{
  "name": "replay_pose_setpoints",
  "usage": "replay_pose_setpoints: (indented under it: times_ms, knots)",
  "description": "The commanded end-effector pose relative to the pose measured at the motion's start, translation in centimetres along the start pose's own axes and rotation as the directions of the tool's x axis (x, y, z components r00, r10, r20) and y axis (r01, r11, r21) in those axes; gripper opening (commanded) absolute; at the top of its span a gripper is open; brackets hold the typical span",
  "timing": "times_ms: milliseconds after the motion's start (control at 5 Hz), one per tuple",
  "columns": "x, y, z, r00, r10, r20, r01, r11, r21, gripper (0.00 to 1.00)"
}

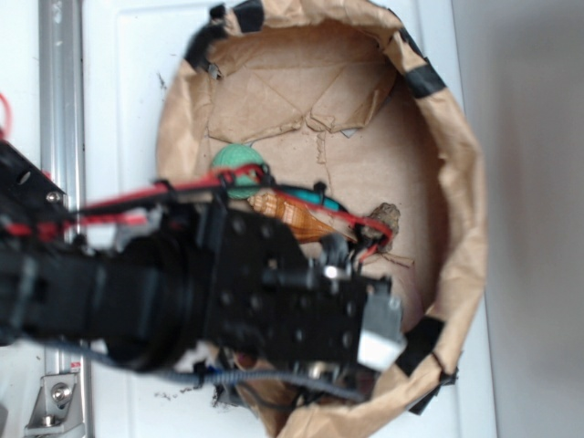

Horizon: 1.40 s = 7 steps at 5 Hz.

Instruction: Grab the plastic pickle.

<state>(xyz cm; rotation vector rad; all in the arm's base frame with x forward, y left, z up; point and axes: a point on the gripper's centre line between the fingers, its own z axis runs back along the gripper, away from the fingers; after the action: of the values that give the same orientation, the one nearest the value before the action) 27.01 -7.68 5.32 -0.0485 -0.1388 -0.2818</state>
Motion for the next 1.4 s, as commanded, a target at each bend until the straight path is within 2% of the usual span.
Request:
replay_pose_setpoints:
  times_ms: [0,200,400,600,800,1000,1200]
  knots:
    - [1.7,6.9,6.9,0.969,0.187,0.165,-0.198,0.979,0.054,0.00]
    - [0.5,7.4,8.0,0.925,0.342,0.164,-0.357,0.932,0.069,1.00]
    - [-2.0,6.2,7.7,0.864,0.484,0.140,-0.497,0.863,0.089,1.00]
    - [-4.2,3.6,6.4,0.791,0.610,0.050,-0.612,0.785,0.096,1.00]
    - [-4.8,1.2,4.3,0.724,0.687,-0.061,-0.678,0.725,0.123,1.00]
    - [-5.5,-1.1,2.3,0.676,0.710,-0.198,-0.703,0.702,0.116,1.00]
    - [-5.5,-3.1,0.2,0.673,0.695,-0.254,-0.687,0.714,0.134,1.00]
